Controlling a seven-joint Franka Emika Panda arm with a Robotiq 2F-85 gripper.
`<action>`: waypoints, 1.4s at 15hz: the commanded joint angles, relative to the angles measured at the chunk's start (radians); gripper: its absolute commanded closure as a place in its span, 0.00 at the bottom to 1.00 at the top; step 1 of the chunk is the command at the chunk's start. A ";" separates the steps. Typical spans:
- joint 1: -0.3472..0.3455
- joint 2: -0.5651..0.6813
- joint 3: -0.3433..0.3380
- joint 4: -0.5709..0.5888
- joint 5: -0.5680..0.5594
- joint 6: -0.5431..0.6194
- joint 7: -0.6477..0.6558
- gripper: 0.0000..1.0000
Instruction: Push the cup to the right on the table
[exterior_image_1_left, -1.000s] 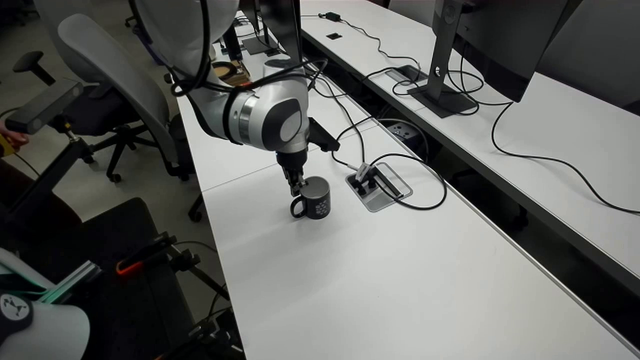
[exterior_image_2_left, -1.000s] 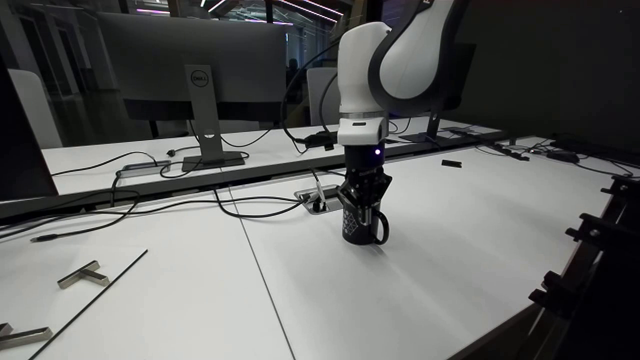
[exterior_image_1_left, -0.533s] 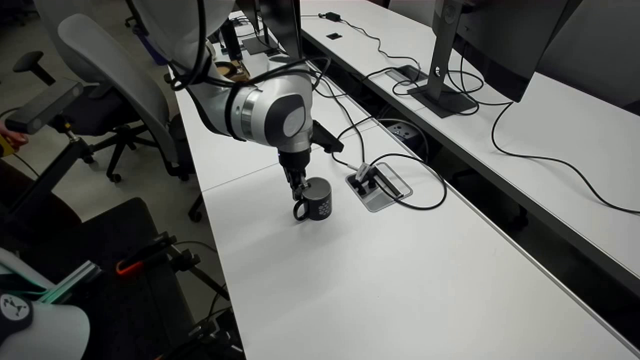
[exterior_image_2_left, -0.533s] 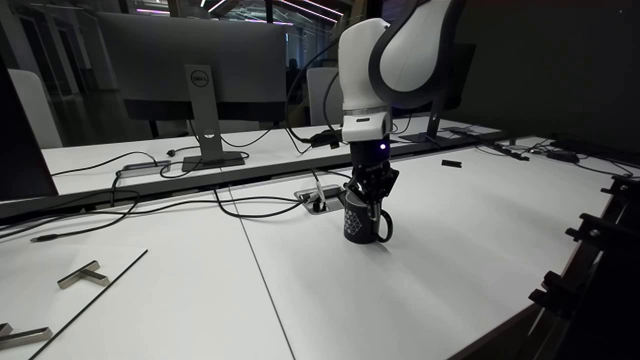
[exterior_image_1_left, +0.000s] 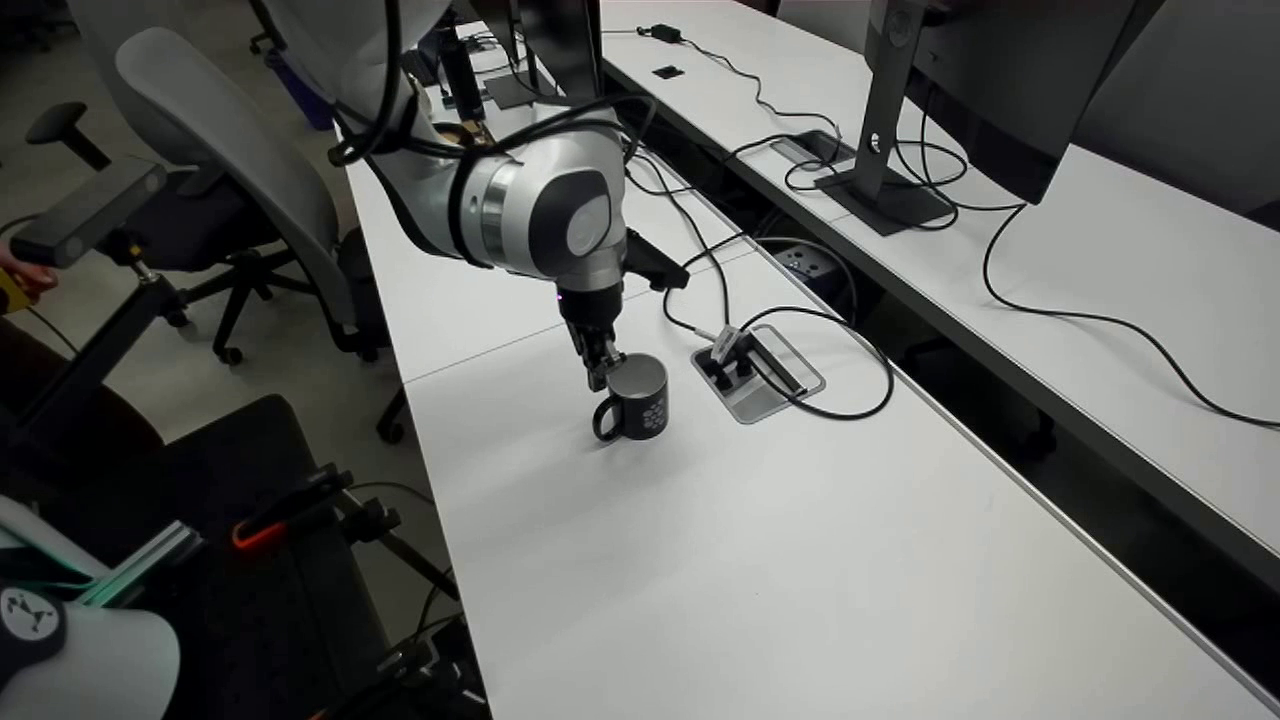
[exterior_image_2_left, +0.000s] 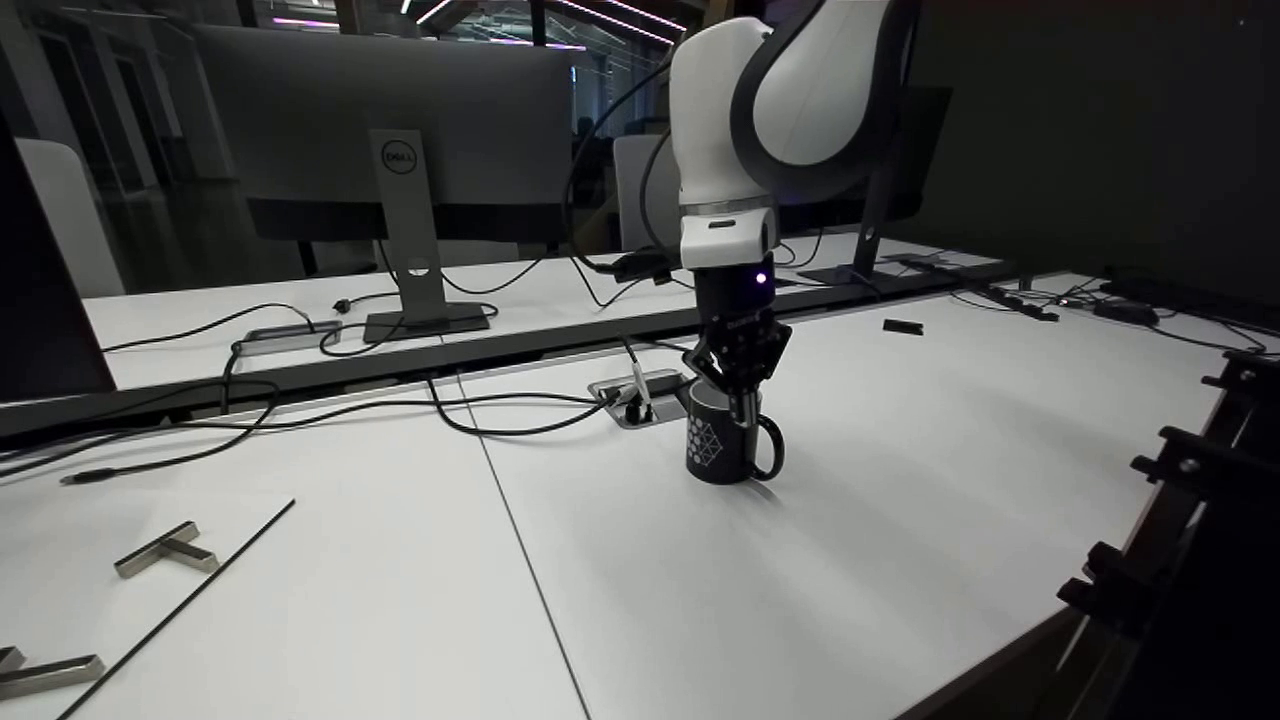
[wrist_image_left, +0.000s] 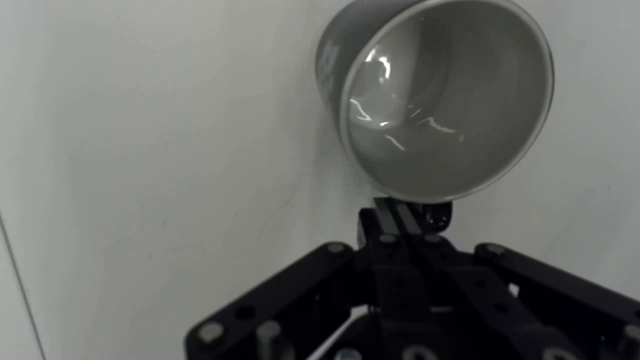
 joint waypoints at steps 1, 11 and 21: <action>0.013 -0.007 0.043 0.013 0.005 -0.003 -0.109 1.00; -0.044 0.006 0.127 0.031 -0.164 -0.061 -0.049 1.00; 0.020 -0.034 0.056 0.043 -0.178 -0.029 -0.049 1.00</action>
